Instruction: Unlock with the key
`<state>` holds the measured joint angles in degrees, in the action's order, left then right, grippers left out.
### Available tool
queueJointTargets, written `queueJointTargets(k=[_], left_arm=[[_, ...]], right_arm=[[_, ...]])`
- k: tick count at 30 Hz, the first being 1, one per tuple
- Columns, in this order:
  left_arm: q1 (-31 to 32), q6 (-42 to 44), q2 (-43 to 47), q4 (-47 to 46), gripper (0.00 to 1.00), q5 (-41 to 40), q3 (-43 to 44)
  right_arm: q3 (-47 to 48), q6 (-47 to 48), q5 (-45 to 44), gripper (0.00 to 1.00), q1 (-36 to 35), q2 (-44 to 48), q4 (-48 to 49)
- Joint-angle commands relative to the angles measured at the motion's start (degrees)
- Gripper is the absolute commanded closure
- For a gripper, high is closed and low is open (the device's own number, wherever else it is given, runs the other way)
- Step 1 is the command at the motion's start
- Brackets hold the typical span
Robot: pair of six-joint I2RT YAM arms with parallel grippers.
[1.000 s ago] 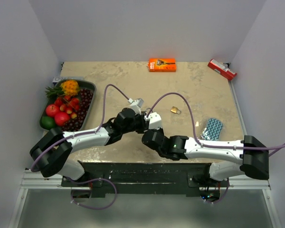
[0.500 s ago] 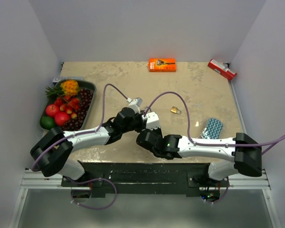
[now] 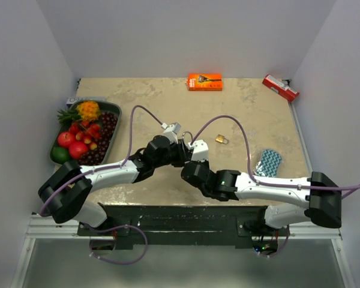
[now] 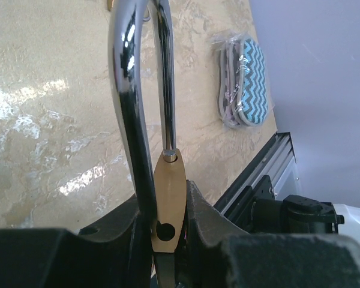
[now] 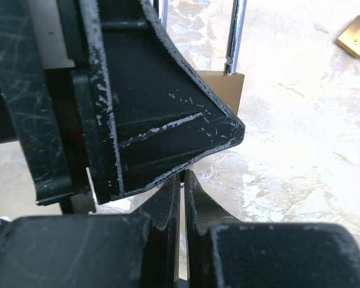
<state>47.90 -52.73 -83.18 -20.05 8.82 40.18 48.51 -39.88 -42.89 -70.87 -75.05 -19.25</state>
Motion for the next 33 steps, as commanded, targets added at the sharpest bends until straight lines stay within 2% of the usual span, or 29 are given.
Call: queueJointTargets(k=[1,9,10,12,13,15,16,23,27,31,33], left_arm=[[1.0,-0.3,2.5,-9.6,1.00,5.5,1.9],[0.9,0.4,1.9,-11.2,1.00,6.9,2.0],[0.8,0.4,1.5,-11.3,1.00,7.3,2.2],[-0.3,0.8,1.4,-11.1,1.00,7.9,2.7],[-0.8,1.0,1.3,-10.7,1.00,8.4,3.0],[-2.9,2.3,1.4,-9.9,1.00,9.5,3.5],[-3.7,2.7,1.5,-9.8,1.00,11.2,3.6],[-10.4,6.7,6.7,-11.7,1.00,22.2,-2.2],[-11.8,13.2,11.0,-8.3,1.00,32.6,-1.9],[-11.8,21.8,16.2,0.5,1.00,42.5,-2.2],[-11.9,27.4,19.3,4.7,1.00,43.9,-2.1]], right_arm=[[-2.5,-0.6,4.7,1.00,2.5,3.4,10.5],[-3.5,2.5,8.1,1.00,3.2,5.3,12.4],[-3.8,2.6,8.5,0.96,3.2,5.7,12.7],[-4.7,3.6,10.7,0.83,3.3,6.6,13.4],[-5.1,3.8,11.6,0.67,3.3,7.7,13.8],[-6.1,4.5,14.2,0.55,3.8,9.5,14.0],[-6.5,4.5,15.0,0.46,4.1,11.5,14.2],[-7.3,6.4,30.9,0.23,11.8,24.9,15.6],[-4.2,8.9,38.4,0.18,20.4,27.2,14.2],[0.5,12.4,45.7,0.18,24.0,22.8,14.0],[3.2,14.0,47.7,0.18,24.8,19.8,14.8]])
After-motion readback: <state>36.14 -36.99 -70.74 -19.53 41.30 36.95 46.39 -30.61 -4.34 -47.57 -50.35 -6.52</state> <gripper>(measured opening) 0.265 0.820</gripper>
